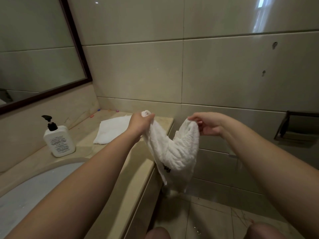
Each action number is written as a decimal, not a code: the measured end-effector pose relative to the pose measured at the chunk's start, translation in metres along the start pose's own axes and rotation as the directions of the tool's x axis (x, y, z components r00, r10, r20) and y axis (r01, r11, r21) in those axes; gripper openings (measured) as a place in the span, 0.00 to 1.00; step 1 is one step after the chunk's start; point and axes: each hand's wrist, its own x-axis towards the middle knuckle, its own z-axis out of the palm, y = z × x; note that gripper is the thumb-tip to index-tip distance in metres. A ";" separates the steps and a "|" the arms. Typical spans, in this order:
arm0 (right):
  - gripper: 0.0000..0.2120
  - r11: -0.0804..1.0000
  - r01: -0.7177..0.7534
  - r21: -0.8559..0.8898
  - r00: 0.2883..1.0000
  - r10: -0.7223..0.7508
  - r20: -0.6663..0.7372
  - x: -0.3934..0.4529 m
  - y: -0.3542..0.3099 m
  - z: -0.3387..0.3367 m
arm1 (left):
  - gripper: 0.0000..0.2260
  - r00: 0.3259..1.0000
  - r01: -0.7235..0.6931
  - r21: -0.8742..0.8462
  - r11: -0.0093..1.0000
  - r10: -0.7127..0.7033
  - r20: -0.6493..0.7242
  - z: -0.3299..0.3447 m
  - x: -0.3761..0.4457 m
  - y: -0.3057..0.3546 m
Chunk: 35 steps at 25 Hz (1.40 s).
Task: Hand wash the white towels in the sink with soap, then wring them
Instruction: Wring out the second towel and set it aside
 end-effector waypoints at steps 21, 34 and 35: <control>0.16 0.952 0.278 -0.132 0.817 -0.306 -0.489 0.016 0.027 -0.029 | 0.19 0.994 0.022 -0.203 0.979 -0.001 0.107 0.004 -0.016 -0.004; 0.10 0.950 0.251 -0.188 0.842 -0.310 -0.443 0.010 0.039 -0.044 | 0.25 0.993 0.035 -0.100 0.994 -0.046 -0.108 -0.005 -0.005 -0.016; 0.09 0.946 0.272 -0.177 0.843 -0.323 -0.430 0.009 0.035 -0.042 | 0.24 0.992 0.053 -0.127 0.990 -0.067 -0.105 -0.011 -0.003 -0.016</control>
